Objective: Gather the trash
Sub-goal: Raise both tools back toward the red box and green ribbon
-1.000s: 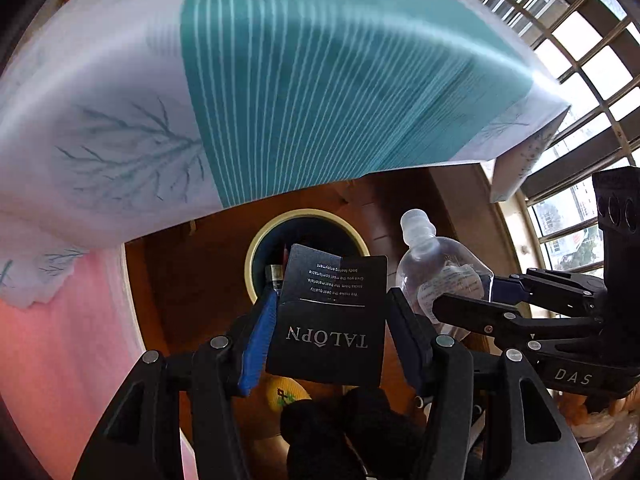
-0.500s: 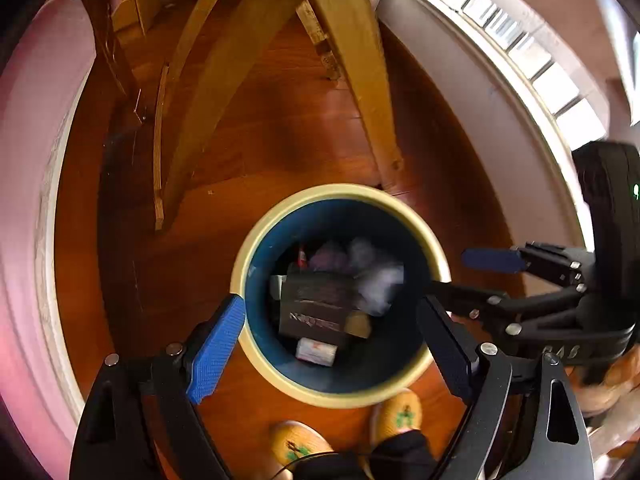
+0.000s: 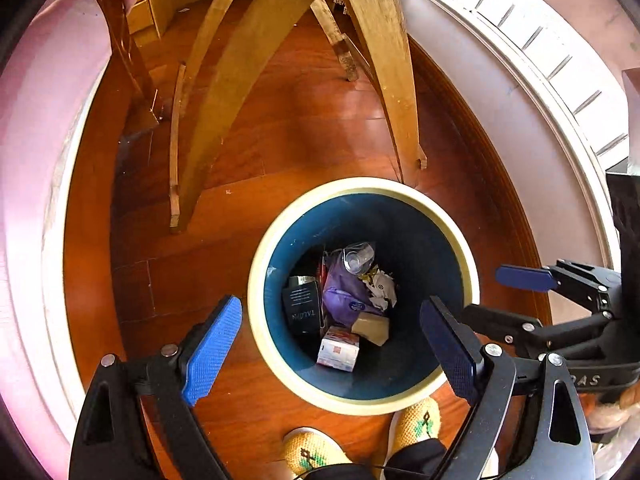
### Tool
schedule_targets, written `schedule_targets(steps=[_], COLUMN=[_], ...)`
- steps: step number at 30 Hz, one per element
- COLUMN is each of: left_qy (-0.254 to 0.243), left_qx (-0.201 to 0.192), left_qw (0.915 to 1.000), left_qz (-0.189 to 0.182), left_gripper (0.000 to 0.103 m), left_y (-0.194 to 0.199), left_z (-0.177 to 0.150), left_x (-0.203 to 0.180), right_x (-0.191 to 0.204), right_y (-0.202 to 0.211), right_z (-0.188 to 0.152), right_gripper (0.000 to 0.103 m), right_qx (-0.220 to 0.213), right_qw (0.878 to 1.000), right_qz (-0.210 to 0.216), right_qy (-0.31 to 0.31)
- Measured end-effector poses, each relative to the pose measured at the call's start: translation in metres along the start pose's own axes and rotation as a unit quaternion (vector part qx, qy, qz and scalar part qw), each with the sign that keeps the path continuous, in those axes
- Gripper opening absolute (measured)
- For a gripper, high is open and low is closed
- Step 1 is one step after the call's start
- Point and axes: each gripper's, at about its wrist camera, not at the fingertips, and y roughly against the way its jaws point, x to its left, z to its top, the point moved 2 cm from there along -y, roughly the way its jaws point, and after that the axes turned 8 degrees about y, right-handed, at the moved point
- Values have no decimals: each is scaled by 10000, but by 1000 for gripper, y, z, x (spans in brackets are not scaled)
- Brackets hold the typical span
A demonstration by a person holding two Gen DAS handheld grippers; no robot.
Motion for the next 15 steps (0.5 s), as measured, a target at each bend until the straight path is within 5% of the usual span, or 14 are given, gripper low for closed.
schedule_targets(steps=[6,15], left_qy=[80,414], left_qx=[-11,-62], left_qw=[10000,9991], left_qz=[42,4], left_gripper=[92,92], left_y=[49,176], left_z=[4,5], left_x=[-6,-11], right_x=[18,64], right_y=[44,164], right_z=[-4,4], right_gripper=[68,68], right_qx=[-65,-284], right_qw=[9998,9987], right_qz=[26,72], right_qy=[-172,-412])
